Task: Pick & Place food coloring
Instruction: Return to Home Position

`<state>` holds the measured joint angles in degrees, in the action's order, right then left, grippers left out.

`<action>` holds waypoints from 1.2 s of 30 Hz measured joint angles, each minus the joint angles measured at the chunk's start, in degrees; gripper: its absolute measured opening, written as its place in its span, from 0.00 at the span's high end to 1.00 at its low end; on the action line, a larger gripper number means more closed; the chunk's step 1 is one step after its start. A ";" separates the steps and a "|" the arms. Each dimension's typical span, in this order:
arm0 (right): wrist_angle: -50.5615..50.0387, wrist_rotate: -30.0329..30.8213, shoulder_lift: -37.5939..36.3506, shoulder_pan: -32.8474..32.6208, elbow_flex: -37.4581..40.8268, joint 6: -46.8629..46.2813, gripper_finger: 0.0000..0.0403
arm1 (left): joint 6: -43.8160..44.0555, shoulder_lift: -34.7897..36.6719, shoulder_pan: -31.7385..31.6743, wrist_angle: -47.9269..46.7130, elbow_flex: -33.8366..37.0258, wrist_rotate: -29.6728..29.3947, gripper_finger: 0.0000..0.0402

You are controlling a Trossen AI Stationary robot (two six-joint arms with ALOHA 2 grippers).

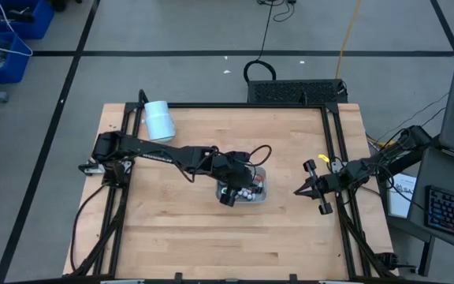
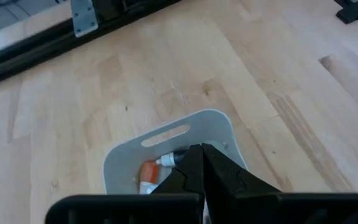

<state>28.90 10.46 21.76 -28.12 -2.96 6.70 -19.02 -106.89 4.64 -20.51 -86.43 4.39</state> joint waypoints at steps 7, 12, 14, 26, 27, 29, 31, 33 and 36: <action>0.00 0.00 0.01 0.00 0.01 -0.02 1.00 | -4.46 3.98 1.58 -0.79 0.20 -3.39 0.99; 0.36 -0.09 0.25 -0.02 0.01 -0.04 1.00 | -4.71 14.01 1.87 1.98 3.12 -2.16 1.00; 0.31 -0.17 0.45 -0.09 0.02 -0.04 1.00 | -4.13 19.48 1.81 6.42 8.57 -0.67 1.00; 1.83 0.21 1.98 -0.04 0.01 0.36 1.00 | 3.83 44.36 0.64 48.61 51.50 -2.62 1.00; 1.64 0.23 2.07 -0.04 0.02 0.42 1.00 | 3.96 45.47 0.67 50.40 53.89 -3.31 1.00; 1.64 0.25 2.14 -0.03 0.01 0.93 1.00 | 4.28 47.61 0.61 53.13 58.35 -4.86 1.00; 1.13 0.28 2.30 -0.02 0.01 1.90 1.00 | 4.52 49.34 0.51 56.97 62.60 -5.94 1.00; 1.12 1.29 2.35 -0.02 0.01 1.95 1.00 | 4.00 51.18 0.42 60.82 66.69 -6.34 1.00; 0.90 3.30 1.92 0.04 0.02 1.09 1.00 | 3.47 55.02 0.38 64.74 72.30 -9.11 1.00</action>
<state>29.81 13.76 23.67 -28.08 -2.94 7.79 -15.55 -51.87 5.02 44.23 -14.13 -4.72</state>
